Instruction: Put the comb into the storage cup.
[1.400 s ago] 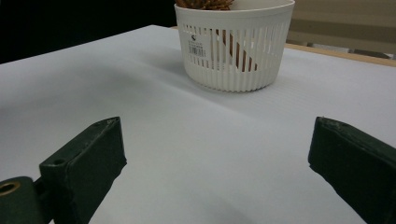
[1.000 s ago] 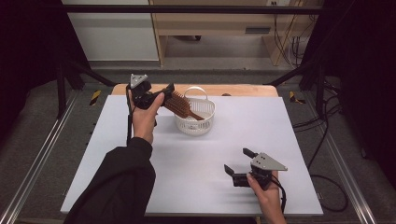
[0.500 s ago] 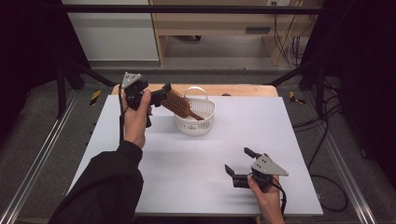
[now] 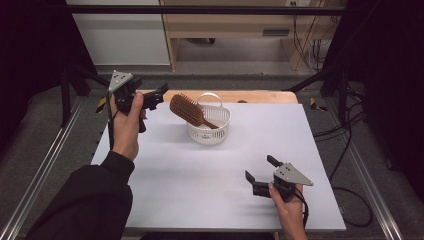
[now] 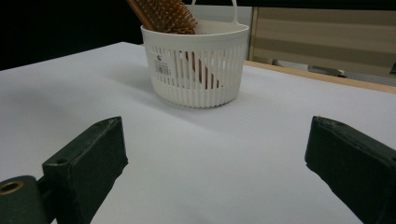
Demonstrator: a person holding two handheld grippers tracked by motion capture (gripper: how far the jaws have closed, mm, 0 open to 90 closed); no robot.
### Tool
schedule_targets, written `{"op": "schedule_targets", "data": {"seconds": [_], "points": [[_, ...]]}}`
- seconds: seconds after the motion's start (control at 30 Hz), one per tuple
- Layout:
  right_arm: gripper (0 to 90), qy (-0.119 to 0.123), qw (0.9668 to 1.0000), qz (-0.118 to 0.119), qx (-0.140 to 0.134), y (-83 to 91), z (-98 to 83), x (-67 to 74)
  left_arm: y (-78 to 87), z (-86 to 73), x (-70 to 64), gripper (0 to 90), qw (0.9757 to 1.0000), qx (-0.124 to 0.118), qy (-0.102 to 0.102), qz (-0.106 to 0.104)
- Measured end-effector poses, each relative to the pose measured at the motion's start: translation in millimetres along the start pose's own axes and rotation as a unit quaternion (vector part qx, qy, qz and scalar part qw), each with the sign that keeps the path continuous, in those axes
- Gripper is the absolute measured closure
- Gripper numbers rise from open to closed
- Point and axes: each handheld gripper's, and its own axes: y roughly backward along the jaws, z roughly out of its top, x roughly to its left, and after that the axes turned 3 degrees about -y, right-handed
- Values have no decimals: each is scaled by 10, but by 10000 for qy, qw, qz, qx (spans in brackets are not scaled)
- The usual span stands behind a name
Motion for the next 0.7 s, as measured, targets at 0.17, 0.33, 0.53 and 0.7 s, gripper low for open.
{"op": "schedule_targets", "data": {"seconds": [0.17,0.33,0.53,0.7], "points": [[48,-64,10000,-72,-8,29,53,-49,80,49,-39,40,9995,-67,-297,-100],[40,-94,9999,-54,-33,84,134,-53,163,63,-82,38,9987,-74,-449,-237],[33,-143,9999,-40,-25,136,187,-111,270,7,-127,35,9973,-34,-567,-469],[30,-82,10000,-50,9,197,261,-160,383,-47,-117,32,9961,-75,-725,-491]]}}
